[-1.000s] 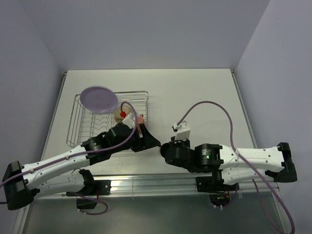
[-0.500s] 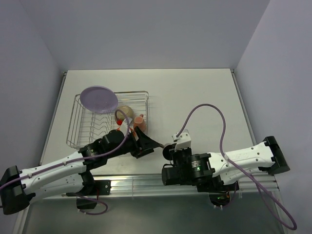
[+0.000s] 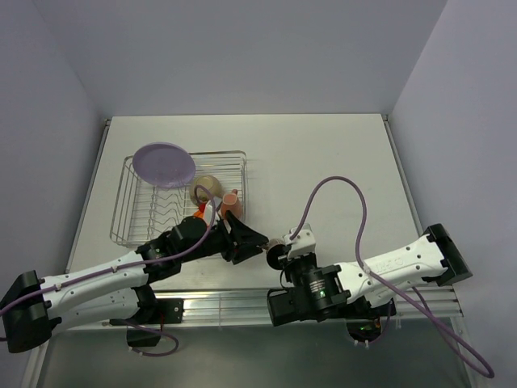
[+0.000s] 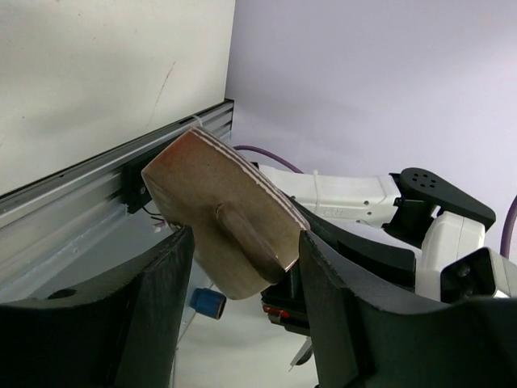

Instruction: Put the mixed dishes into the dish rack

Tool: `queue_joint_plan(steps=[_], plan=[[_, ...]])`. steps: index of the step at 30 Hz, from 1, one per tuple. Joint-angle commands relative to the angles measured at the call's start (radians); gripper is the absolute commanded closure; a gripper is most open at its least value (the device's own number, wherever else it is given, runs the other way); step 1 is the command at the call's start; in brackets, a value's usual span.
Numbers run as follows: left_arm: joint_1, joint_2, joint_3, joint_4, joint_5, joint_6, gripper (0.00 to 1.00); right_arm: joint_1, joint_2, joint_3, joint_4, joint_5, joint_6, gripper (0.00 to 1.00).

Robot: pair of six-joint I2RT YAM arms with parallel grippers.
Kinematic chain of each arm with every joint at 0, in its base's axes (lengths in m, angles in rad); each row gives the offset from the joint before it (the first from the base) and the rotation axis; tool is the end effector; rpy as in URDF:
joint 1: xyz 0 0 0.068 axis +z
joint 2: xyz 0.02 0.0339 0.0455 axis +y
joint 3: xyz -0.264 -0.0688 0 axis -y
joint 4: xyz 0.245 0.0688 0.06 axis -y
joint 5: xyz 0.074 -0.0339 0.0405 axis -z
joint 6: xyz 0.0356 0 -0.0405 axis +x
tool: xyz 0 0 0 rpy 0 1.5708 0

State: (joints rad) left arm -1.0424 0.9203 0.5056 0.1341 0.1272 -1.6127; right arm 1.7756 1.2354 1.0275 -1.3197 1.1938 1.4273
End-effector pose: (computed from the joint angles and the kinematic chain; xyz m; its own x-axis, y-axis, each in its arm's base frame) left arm 0.1038 -0.1867 0.2495 -0.9114 -0.4045 0.0754 -0.1780 0.2224 -0.9586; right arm -0.0060 0.1918 0.2839 -0.3358 -0.1751 -0.9255 -0.2538 0.9630 -0.0901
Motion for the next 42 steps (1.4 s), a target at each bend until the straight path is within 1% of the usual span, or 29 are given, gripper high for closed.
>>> queue_joint_plan(steps=[1,4,7,8,10,13,16,21,23,25,27,31,36,40,42], plan=[[-0.005,-0.02,0.013,0.056,0.0,-0.032,0.4,0.028,-0.001,0.037,-0.03,0.116,0.047,1.0],[-0.005,-0.026,0.01,0.068,-0.003,-0.041,0.44,0.045,0.009,0.02,-0.044,0.127,0.056,1.0],[-0.005,-0.029,0.01,0.07,-0.003,-0.044,0.51,0.068,0.024,0.009,-0.073,0.145,0.085,1.0],[-0.005,-0.028,0.007,0.076,-0.003,-0.047,0.55,0.077,0.03,0.008,-0.088,0.162,0.1,1.0],[-0.005,-0.026,-0.004,0.097,0.008,-0.055,0.58,0.093,0.054,0.008,-0.127,0.173,0.13,1.0],[-0.005,-0.021,-0.009,0.116,0.018,-0.059,0.69,0.096,0.093,0.013,-0.127,0.187,0.102,1.0],[-0.005,-0.024,-0.012,0.113,0.023,-0.058,0.76,0.096,0.116,0.016,-0.127,0.197,0.096,1.0],[-0.005,-0.064,-0.03,0.099,0.006,-0.067,0.82,0.096,0.154,0.02,-0.127,0.213,0.07,1.0],[-0.005,-0.081,-0.032,0.085,0.0,-0.066,0.84,0.097,0.176,0.034,-0.127,0.219,0.038,1.0],[-0.005,-0.092,-0.03,0.073,-0.006,-0.067,0.88,0.099,0.2,0.046,-0.127,0.233,-0.003,1.0],[-0.005,-0.104,-0.035,0.068,-0.012,-0.072,0.88,0.099,0.216,0.063,-0.127,0.242,-0.04,1.0],[-0.005,-0.118,-0.039,0.064,-0.014,-0.075,0.78,0.099,0.251,0.094,-0.127,0.262,-0.088,1.0],[-0.01,-0.12,-0.039,0.05,-0.021,-0.078,0.73,0.088,0.289,0.131,-0.127,0.274,-0.151,1.0],[-0.018,-0.123,-0.038,0.036,-0.057,-0.084,0.66,0.076,0.318,0.166,-0.127,0.271,-0.179,1.0],[-0.024,-0.124,-0.036,0.032,-0.07,-0.088,0.65,0.07,0.34,0.18,-0.127,0.265,-0.192,1.0]])
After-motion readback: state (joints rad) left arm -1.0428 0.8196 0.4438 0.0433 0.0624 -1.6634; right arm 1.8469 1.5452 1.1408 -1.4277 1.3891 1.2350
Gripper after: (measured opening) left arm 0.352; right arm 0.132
